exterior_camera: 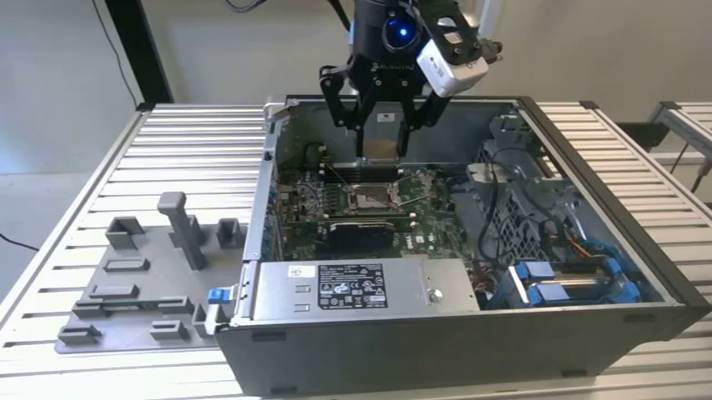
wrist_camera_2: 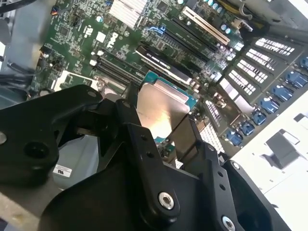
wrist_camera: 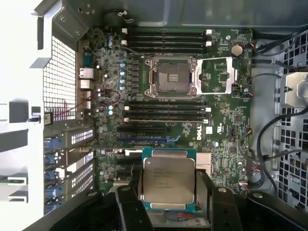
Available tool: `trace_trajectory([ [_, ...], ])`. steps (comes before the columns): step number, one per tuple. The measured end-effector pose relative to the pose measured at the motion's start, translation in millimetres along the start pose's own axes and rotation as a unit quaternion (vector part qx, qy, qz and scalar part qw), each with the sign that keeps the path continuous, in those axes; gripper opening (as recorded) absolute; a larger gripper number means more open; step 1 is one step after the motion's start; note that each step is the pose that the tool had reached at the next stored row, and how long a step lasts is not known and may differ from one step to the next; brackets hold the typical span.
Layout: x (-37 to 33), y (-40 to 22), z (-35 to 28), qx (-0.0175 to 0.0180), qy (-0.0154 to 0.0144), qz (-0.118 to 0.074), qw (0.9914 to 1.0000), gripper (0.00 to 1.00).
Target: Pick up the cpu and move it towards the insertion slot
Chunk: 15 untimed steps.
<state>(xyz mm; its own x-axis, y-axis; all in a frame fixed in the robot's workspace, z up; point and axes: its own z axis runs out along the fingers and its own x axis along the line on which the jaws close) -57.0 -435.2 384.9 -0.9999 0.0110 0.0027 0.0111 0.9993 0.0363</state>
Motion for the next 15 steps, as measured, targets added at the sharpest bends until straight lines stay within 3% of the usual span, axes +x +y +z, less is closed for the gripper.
trace_trajectory([
  [6, 0.1, 7.0, 0.2, 0.0000, 0.0000, 0.000, 1.00000, 0.00],
  [15, 0.1, 8.0, 0.3, 0.0000, 0.0000, 0.000, 1.00000, 0.00],
])
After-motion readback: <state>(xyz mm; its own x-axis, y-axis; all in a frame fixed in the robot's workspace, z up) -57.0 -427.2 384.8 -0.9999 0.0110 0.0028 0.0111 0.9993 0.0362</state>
